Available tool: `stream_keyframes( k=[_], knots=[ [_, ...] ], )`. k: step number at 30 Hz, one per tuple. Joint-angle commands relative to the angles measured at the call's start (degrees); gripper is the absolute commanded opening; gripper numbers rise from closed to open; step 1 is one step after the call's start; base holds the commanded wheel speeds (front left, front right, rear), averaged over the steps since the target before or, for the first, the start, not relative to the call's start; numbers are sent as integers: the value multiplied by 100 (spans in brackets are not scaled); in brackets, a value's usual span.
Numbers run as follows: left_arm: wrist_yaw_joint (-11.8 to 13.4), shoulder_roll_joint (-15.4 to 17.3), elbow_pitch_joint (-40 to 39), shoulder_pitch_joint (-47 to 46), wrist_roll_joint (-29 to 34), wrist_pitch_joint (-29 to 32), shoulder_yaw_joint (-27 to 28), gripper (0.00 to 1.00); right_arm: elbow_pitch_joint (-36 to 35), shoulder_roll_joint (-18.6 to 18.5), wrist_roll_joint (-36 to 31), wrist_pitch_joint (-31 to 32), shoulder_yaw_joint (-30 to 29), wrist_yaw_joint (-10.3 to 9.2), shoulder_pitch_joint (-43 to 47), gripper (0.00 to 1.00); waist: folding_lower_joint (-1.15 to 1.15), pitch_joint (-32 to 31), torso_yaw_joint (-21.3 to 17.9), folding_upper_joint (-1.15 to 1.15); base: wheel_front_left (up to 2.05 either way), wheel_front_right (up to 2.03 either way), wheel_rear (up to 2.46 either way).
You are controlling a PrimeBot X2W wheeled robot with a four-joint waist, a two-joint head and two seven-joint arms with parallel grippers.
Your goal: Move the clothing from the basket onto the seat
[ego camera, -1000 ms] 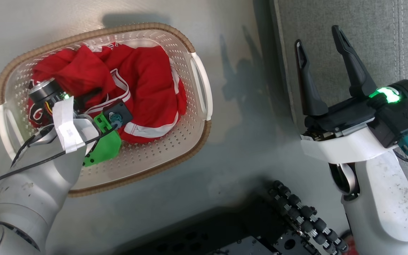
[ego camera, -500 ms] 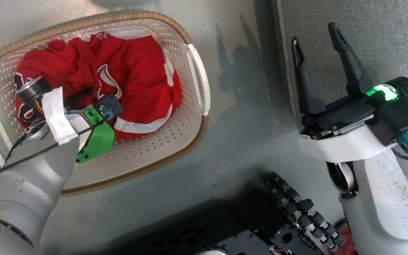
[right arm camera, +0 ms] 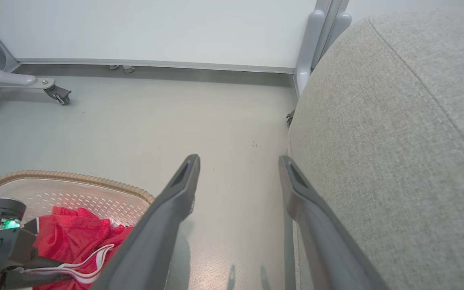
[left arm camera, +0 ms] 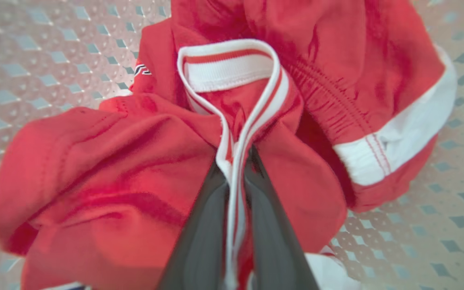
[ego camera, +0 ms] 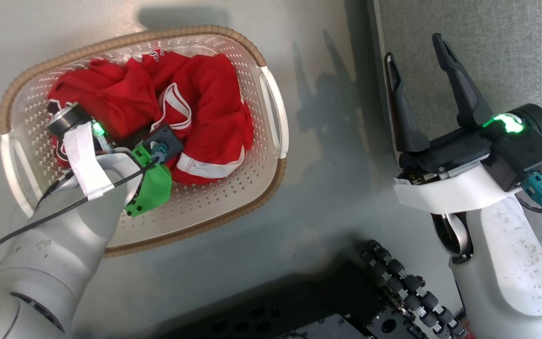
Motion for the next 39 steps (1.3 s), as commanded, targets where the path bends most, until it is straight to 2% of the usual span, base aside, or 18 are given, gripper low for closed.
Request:
stream_keyframes(
  k=[1,9,13,21,24,32,39],
  knots=[
    [19,-16,-25,98,-71,-69,63,0,23,-14,-31,-12,-9,-2,-27,100,0,-237,123,0,0,0,0],
    [163,-178,-213,587,-537,-201,410,0,171,-15,-121,-12,-93,-2,217,100,0,-1015,332,0,0,0,0],
    [238,-85,-811,935,-584,-196,499,0,259,-16,-145,-12,-99,-2,382,100,0,-1469,432,0,0,0,0],
    [388,108,-2170,1855,-819,-198,1079,0,384,-17,-198,-12,-75,-2,807,100,0,-2475,717,0,0,0,0],
    [294,146,-2688,2216,-810,-200,1283,0,388,-17,-208,-12,-101,-2,1012,100,0,-2852,839,0,0,0,0],
    [352,47,-3702,3076,-806,-200,2099,0,508,-18,-305,-12,-117,-2,1481,100,0,-3669,1034,0,0,0,0],
    [152,-131,-4491,3739,-690,-200,2822,0,597,-18,-342,-12,-46,-2,1883,100,0,-4271,1100,0,0,0,0]
  ],
)
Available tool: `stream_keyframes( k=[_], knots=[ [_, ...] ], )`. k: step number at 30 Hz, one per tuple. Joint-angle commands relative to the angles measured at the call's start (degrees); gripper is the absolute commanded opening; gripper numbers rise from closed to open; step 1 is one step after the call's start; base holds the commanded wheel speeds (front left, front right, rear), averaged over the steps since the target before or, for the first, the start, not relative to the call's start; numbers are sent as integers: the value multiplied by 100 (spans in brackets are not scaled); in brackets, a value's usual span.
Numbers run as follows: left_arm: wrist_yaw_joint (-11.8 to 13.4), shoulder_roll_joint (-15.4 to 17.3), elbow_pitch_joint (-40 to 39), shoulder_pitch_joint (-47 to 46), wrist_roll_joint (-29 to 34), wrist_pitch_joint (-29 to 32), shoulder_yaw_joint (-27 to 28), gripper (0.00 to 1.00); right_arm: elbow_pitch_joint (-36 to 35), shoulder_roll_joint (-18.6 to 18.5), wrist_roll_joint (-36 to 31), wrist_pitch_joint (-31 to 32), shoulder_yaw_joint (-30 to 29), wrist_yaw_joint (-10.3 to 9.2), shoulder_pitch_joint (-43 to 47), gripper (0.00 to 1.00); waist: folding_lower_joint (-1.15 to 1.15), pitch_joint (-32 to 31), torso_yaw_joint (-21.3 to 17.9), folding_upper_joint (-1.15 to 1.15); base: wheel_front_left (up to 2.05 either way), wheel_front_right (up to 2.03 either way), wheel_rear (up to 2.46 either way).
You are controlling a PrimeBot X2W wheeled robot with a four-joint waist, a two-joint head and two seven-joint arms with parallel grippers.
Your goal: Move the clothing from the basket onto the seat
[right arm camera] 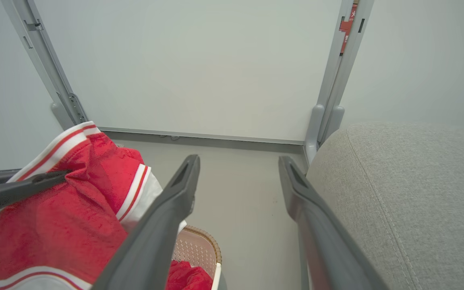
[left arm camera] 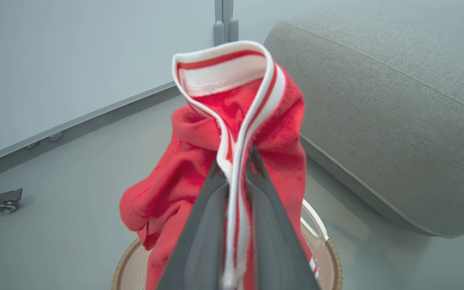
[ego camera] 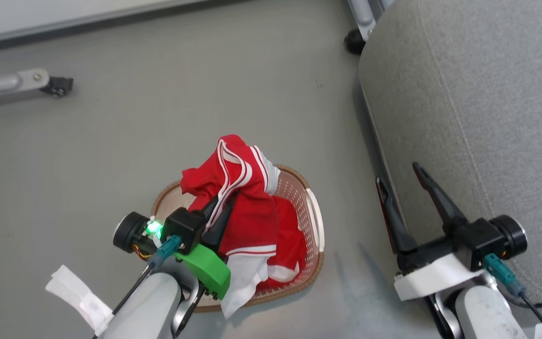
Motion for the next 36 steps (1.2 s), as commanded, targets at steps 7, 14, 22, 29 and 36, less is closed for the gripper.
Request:
stream_keyframes(
  k=[7,14,22,29,36],
  knots=[
    [-204,-237,-650,459,81,-22,272,0,85,-21,-61,-12,47,-2,493,100,0,-1020,284,0,0,0,0],
    [-243,-270,-1132,587,-76,-22,39,0,123,-21,-76,-12,136,-2,786,100,0,-1430,315,0,0,0,0],
    [-245,-164,-1556,641,-210,-21,-314,0,10,-22,-4,-12,378,-2,893,100,0,-1690,350,0,0,0,0],
    [-246,-70,-1757,472,-383,-21,-817,0,-159,-25,247,-12,808,-3,847,100,0,-1778,406,0,0,0,0],
    [-242,63,-1849,220,-859,-22,-1470,0,24,-89,467,-11,1126,-2,947,100,0,-1779,456,0,0,0,0]
  ],
)
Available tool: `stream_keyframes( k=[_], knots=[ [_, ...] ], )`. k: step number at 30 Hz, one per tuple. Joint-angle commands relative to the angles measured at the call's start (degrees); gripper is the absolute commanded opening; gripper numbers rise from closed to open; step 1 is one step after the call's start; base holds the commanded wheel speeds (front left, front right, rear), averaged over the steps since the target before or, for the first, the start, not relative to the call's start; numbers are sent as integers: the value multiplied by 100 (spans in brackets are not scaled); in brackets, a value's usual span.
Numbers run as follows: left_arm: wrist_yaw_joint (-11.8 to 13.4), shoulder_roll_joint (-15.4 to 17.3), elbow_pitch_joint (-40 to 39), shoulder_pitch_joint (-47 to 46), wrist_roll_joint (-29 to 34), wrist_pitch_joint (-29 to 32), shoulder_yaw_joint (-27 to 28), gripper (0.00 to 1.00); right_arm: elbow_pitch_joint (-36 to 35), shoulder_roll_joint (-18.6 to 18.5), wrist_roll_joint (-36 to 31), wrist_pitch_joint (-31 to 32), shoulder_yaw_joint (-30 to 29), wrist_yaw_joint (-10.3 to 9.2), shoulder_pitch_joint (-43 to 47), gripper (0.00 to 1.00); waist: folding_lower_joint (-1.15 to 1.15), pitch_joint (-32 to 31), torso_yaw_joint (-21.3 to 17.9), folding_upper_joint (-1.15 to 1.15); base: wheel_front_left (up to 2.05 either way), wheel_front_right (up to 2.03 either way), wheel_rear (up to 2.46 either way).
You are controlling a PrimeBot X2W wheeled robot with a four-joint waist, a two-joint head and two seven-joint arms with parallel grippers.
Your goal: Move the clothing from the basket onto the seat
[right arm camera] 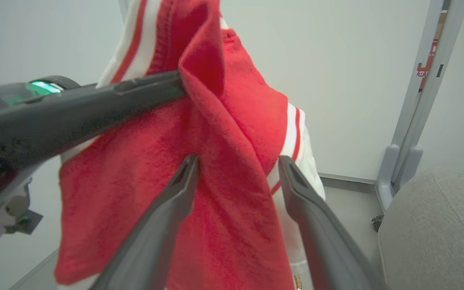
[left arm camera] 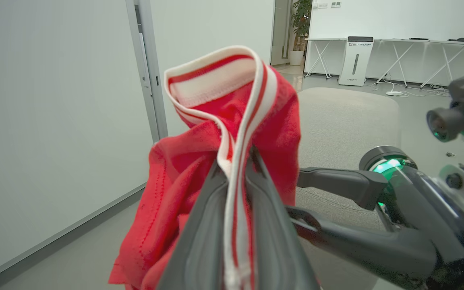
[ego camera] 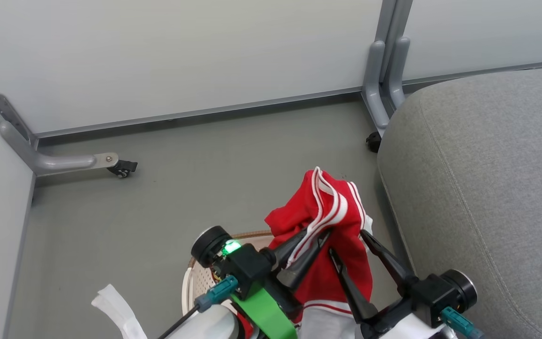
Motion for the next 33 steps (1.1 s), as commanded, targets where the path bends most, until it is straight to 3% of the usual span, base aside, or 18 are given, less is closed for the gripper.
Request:
stream_keyframes(
  k=[1,10,12,14,15,31,32,33],
  knots=[
    [-13,52,-93,-156,-119,-22,-130,0,77,-52,60,-12,41,-2,122,100,1,9,15,0,0,0,0],
    [-14,261,-317,-424,-647,-21,-596,0,630,-186,259,-11,320,-2,185,100,1,81,60,0,0,0,0],
    [-14,282,-337,-456,-694,-21,-615,0,728,-219,330,-11,408,-3,152,45,1,95,62,0,0,0,0],
    [-14,304,-355,-480,-712,-21,-631,0,781,-243,380,-11,452,-3,102,8,1,105,59,0,0,0,0],
    [-14,317,-361,-493,-726,-21,-653,0,790,-247,389,-11,462,-3,77,0,1,111,56,0,0,0,0],
    [-14,363,-232,-526,-825,-21,-658,0,682,-326,346,-12,581,-2,-33,0,1,174,-12,0,0,0,0],
    [-14,357,-208,-527,-831,-21,-638,28,677,-326,346,-12,575,-2,-31,0,1,173,-12,0,0,0,0],
    [-13,341,-169,-508,-840,-21,-585,100,670,-325,347,-12,567,-2,-27,0,1,173,-12,0,0,0,0]
  ],
)
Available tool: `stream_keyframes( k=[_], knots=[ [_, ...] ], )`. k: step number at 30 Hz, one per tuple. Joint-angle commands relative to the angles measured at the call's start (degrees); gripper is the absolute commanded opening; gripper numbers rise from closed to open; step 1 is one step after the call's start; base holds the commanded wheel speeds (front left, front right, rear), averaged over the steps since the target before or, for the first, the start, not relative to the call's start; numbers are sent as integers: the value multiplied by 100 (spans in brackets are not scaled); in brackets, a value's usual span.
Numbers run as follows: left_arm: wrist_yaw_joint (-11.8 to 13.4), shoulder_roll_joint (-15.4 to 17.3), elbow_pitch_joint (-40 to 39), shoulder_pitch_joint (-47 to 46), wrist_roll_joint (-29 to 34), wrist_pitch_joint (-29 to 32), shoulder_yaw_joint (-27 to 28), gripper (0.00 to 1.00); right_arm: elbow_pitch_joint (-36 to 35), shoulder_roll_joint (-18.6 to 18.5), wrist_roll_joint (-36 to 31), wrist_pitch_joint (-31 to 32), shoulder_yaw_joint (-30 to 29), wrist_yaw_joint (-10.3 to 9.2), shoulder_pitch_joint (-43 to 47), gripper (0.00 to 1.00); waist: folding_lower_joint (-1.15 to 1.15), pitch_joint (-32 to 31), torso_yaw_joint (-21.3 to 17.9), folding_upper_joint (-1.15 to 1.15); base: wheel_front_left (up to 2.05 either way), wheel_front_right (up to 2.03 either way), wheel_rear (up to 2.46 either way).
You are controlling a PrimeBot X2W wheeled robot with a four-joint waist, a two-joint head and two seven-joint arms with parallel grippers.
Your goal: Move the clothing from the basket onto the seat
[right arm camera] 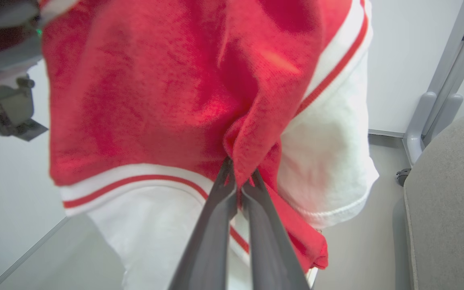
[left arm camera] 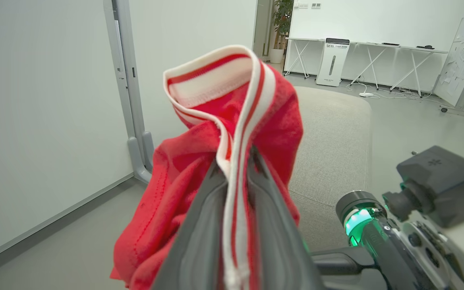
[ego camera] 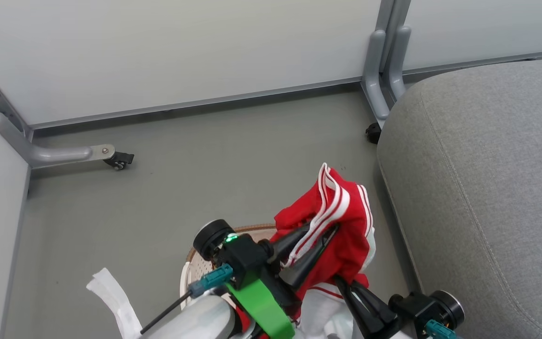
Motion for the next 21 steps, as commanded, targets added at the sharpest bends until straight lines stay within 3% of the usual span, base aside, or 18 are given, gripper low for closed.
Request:
stream_keyframes(
  k=[1,21],
  knots=[
    [-12,-15,40,-28,-33,-21,82,100,-34,-20,-20,-11,-11,-3,-22,0,0,1,0,0,0,0,0],
    [-6,-133,204,105,187,-19,380,100,-35,-46,-6,-12,-23,-2,-94,0,0,69,-38,0,0,0,0]
  ],
)
